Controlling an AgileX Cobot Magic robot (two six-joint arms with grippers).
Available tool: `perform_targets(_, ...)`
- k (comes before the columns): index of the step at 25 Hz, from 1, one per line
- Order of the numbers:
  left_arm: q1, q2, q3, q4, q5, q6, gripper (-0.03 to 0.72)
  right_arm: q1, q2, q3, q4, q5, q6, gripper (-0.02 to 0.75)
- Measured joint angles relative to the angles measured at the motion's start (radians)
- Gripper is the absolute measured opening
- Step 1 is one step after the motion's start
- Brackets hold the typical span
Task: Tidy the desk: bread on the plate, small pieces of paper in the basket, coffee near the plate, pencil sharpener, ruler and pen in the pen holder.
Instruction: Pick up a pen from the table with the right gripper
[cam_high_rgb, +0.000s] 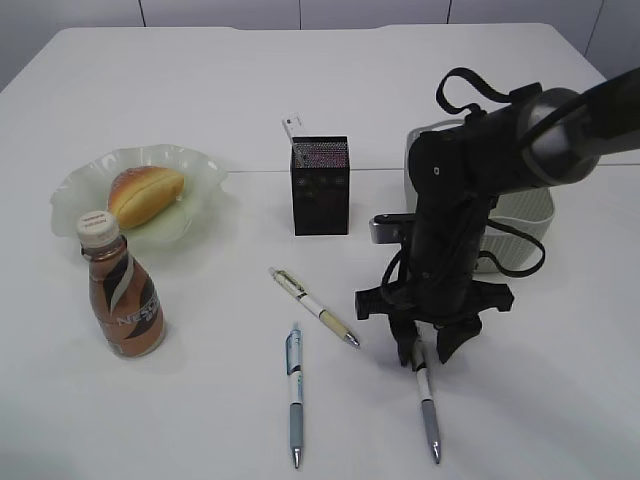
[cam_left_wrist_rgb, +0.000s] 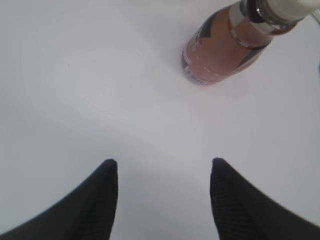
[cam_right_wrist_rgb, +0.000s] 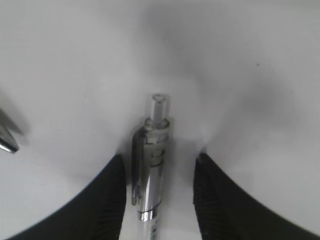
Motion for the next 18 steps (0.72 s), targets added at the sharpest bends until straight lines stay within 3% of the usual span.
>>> perform_targets(8, 0.0, 0.0, 0.0, 0.0, 0.0, 0.0, 0.433, 0.0, 0.002, -0.004, -0.004, 0.004, -0.015, 0.125)
perform_targets(18, 0.0, 0.0, 0.0, 0.0, 0.0, 0.0, 0.433, 0.0, -0.035, -0.006, -0.007, 0.008, -0.036, 0.111)
